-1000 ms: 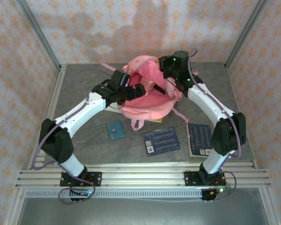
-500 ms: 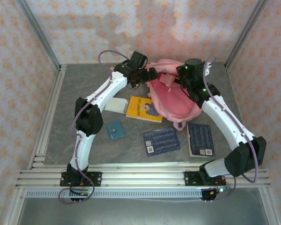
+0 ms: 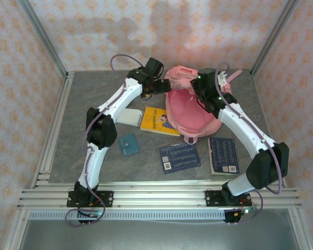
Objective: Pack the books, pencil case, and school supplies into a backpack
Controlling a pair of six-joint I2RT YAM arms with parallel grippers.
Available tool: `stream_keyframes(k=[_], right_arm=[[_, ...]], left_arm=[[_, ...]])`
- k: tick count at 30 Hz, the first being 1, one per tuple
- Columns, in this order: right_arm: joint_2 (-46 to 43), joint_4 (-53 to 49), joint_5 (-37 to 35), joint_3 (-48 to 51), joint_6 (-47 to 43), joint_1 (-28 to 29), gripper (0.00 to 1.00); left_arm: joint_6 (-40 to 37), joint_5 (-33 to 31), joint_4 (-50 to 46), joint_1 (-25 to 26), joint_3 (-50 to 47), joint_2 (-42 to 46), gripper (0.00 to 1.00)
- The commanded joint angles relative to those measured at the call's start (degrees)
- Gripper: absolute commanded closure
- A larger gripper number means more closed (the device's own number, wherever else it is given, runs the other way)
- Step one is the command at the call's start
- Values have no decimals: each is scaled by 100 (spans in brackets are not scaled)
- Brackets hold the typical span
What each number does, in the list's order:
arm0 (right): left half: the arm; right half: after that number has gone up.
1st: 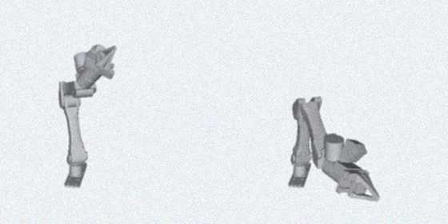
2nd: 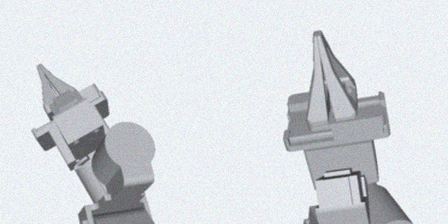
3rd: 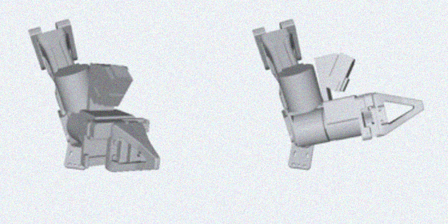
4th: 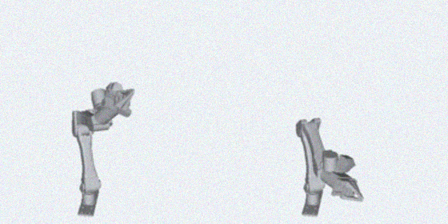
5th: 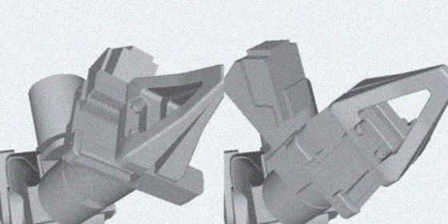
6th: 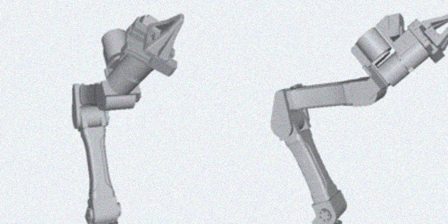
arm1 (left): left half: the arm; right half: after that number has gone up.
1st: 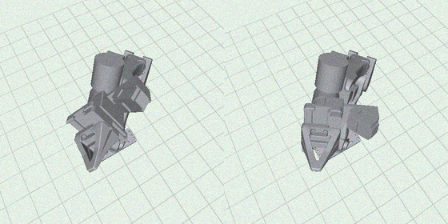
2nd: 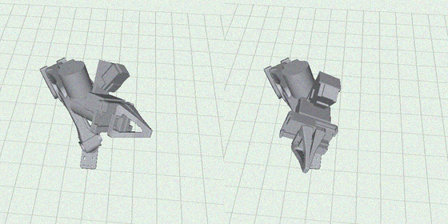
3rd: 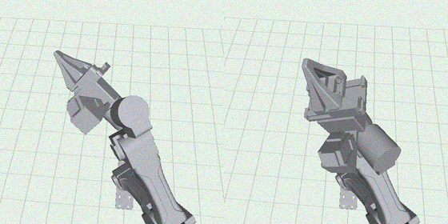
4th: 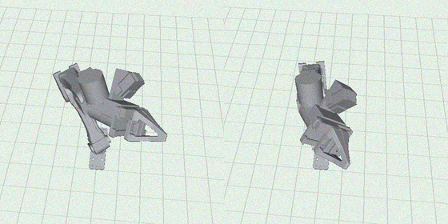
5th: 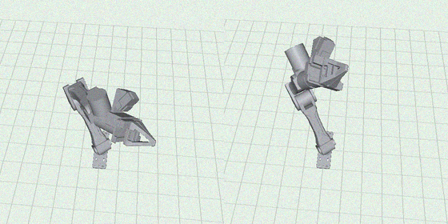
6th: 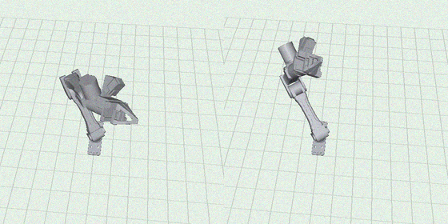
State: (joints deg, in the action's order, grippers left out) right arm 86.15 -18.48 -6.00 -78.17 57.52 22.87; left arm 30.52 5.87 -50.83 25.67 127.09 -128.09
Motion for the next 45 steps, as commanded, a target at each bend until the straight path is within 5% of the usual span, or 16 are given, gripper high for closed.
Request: stream_keyframes(k=[1, 4, 11, 27, 38, 45], right_arm=[[202, -209, 187, -210, -463, 4, 100], [271, -177, 286, -114, -586, -2, 100], [355, -381, 596, -191, -960, -75, 100], [277, -490, 958, 115, -1166, -345, 100], [467, -455, 1249, 18, -1096, -354, 100], [690, -481, 1513, -146, -1021, -354, 100]], left_arm=[[-1332, -1317, -101, -310, -338, 760, 0], [-1835, -1449, 152, -620, -665, 761, 0], [-1910, -1840, -773, -1218, 591, -660, 0], [-2433, -95, -160, -1542, 344, -1350, 0], [-2528, -1213, -324, -1531, 332, -1567, 0], [-2403, -1333, -478, -1553, 582, -1789, 4]])
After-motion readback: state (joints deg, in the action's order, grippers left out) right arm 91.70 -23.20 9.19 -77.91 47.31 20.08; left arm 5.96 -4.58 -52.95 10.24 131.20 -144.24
